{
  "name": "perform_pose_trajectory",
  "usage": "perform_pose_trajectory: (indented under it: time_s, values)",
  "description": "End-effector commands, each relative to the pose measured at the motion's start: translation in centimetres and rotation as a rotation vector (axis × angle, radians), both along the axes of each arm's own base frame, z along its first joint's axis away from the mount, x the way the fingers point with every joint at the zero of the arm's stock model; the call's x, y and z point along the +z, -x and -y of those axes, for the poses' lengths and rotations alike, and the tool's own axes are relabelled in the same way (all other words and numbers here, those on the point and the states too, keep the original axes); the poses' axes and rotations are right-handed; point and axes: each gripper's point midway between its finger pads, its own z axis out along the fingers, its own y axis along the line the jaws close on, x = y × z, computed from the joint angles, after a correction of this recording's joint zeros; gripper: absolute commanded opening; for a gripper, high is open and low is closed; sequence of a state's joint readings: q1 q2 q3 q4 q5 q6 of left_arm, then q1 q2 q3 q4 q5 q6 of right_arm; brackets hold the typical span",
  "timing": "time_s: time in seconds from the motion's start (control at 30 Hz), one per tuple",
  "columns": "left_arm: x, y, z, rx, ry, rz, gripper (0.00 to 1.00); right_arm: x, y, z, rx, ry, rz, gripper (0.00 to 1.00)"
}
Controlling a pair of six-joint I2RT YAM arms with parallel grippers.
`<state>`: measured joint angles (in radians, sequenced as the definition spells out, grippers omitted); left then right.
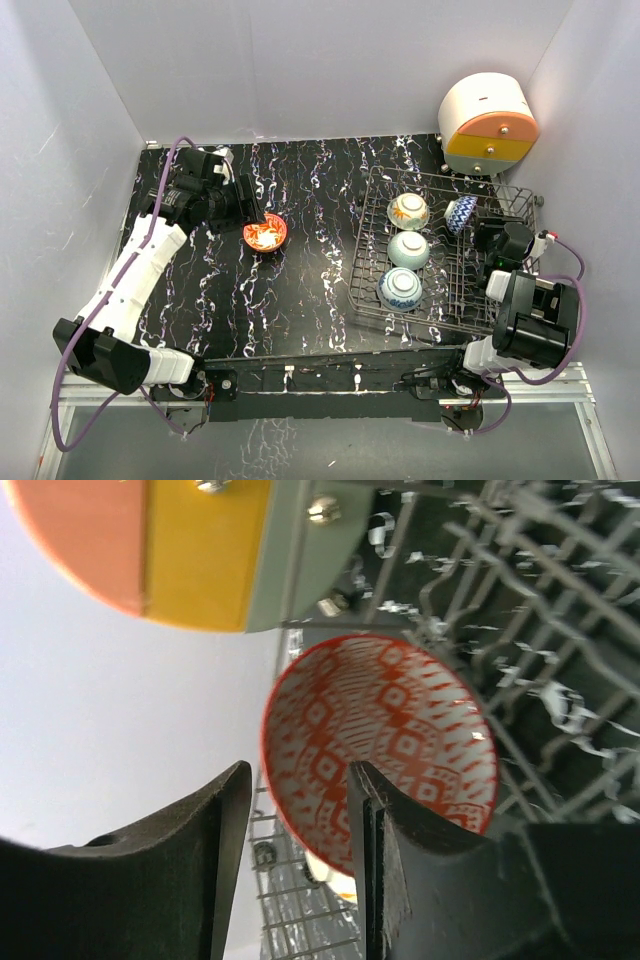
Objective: Load the bowls into the dish rack
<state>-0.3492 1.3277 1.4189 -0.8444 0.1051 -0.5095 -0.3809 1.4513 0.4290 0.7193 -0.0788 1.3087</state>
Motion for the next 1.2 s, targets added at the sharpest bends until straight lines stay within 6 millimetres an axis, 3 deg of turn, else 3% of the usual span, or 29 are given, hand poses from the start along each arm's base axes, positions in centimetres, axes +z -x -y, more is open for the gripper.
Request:
perform_pose_trajectory:
  time_s: [0.0,0.07,0.5,0.57,0.7,0.83,1.0,1.17]
  values:
    - [0.6,0.9,0.1,-0.012,0.027,0.012,0.64,-1.3,1.1,1.6,-0.065,0.035,-0.138,0.46]
    - [0.7,1.1,0.1,-0.013,0.03,0.013,0.64,-1.0,1.1,1.9,-0.064,0.072,-0.188,0.46]
    - [0.8,1.5,0.0,-0.011,0.037,0.027,0.64,6.2,-0.5,2.5,0.092,0.4,-0.3,0.54]
    - [0.8,1.6,0.0,-0.012,0.038,0.027,0.64,7.4,-1.6,1.7,0.159,0.457,-0.293,0.57]
    - [0.9,1.6,-0.3,-0.007,0.029,0.031,0.64,8.4,-4.0,-2.0,0.374,0.529,-0.252,0.58]
    - [0.7,1.9,-0.5,-0.005,0.02,0.031,0.64,9.4,-5.1,-5.3,0.504,0.612,-0.248,0.63]
    - [0.5,2.0,-0.6,-0.003,0.016,0.031,0.64,7.8,-5.6,-6.9,0.607,0.574,-0.269,0.65]
    - [0.5,2.0,-0.9,-0.002,0.005,0.037,0.65,6.0,-5.8,-5.1,0.529,0.581,-0.359,0.66]
